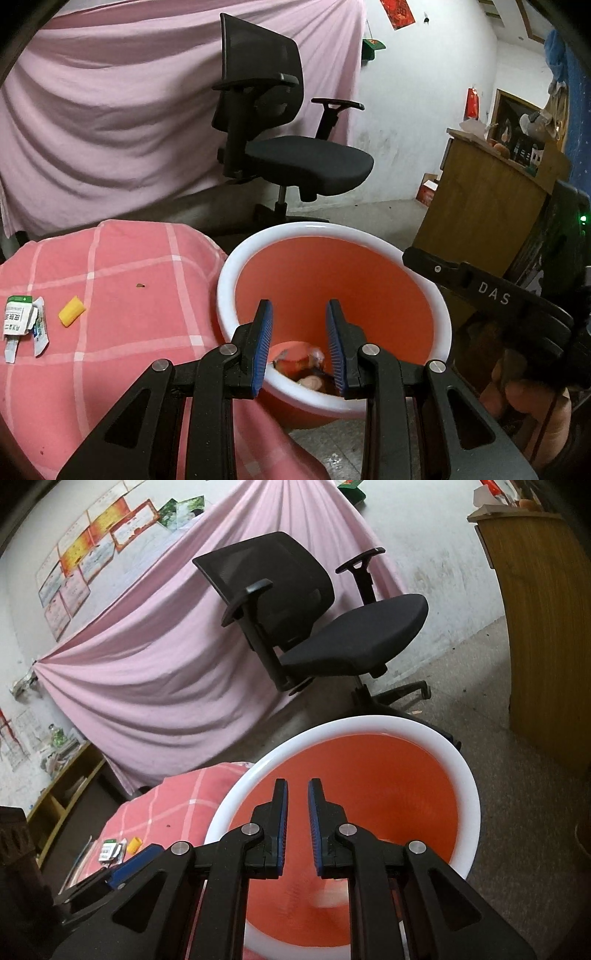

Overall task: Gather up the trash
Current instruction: 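Open the left tool over the bucket while the right tool opens too, then move both tools back over the table toward the white tube and yellow cap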

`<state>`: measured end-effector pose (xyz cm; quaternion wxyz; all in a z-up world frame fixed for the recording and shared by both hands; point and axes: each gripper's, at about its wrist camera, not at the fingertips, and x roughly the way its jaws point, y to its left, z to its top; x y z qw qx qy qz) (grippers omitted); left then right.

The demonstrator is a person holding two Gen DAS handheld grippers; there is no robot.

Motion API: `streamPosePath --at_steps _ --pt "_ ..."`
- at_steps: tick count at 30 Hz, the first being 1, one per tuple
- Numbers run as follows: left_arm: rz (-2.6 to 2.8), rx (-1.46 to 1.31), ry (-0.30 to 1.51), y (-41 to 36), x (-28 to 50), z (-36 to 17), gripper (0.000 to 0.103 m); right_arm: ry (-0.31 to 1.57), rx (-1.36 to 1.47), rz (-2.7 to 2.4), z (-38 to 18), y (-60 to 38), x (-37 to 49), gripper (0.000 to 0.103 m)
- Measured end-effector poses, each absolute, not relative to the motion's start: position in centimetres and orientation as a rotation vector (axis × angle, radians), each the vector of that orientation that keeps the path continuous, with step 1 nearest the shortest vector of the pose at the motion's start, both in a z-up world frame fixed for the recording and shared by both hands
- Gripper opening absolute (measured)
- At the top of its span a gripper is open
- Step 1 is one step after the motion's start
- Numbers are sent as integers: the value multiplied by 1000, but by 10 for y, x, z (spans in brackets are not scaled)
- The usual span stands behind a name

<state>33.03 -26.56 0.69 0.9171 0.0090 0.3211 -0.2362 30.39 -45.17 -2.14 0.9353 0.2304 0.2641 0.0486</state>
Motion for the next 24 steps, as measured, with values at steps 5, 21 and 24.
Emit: streamPosePath --at_steps 5,21,24 --pt "-460 2 651 -258 329 8 26 537 464 98 -20 -451 304 10" --pt "-319 -75 473 -173 305 50 40 385 331 134 16 -396 299 30" --pt "-277 -81 425 -148 299 59 42 347 313 144 23 -380 302 30"
